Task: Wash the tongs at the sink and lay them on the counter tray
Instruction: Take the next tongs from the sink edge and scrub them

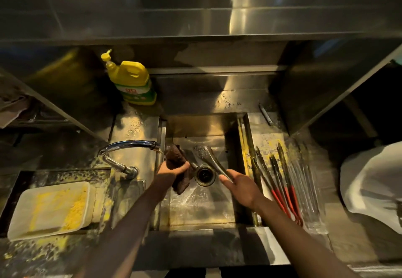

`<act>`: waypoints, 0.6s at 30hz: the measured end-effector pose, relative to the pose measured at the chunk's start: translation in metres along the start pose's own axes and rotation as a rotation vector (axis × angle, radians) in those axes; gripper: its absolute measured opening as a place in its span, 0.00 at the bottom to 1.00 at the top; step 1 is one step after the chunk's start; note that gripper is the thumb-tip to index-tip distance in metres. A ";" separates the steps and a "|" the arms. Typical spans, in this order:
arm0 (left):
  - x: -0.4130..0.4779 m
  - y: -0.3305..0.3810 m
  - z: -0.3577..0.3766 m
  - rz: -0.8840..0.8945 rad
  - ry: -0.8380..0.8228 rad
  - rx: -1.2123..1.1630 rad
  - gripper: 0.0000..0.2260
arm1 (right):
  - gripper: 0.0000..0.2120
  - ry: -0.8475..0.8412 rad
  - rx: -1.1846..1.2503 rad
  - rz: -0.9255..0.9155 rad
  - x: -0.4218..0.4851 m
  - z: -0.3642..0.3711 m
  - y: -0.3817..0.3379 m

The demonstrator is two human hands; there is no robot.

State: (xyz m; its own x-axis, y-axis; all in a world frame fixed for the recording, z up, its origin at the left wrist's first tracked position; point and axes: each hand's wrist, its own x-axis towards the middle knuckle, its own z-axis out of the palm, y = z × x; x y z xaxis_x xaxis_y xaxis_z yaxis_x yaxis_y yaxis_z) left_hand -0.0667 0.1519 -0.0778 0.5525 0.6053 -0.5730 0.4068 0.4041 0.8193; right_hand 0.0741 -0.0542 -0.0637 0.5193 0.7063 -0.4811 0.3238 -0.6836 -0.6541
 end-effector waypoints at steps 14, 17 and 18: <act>-0.058 0.022 0.053 0.096 0.063 0.054 0.18 | 0.18 0.161 -0.161 -0.060 -0.017 -0.027 0.013; -0.070 0.028 0.064 0.123 0.059 -0.003 0.16 | 0.17 0.083 -0.197 -0.074 -0.020 -0.037 0.019; -0.073 0.029 0.066 0.130 0.067 -0.014 0.14 | 0.17 0.071 -0.209 -0.079 -0.023 -0.040 0.020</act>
State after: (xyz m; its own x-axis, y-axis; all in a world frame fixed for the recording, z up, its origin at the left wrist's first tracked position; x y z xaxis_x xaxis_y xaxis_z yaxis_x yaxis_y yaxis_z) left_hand -0.0472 0.0739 -0.0137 0.5495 0.6976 -0.4599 0.3249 0.3288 0.8868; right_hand 0.1002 -0.0913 -0.0426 0.5376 0.7494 -0.3865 0.5182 -0.6552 -0.5497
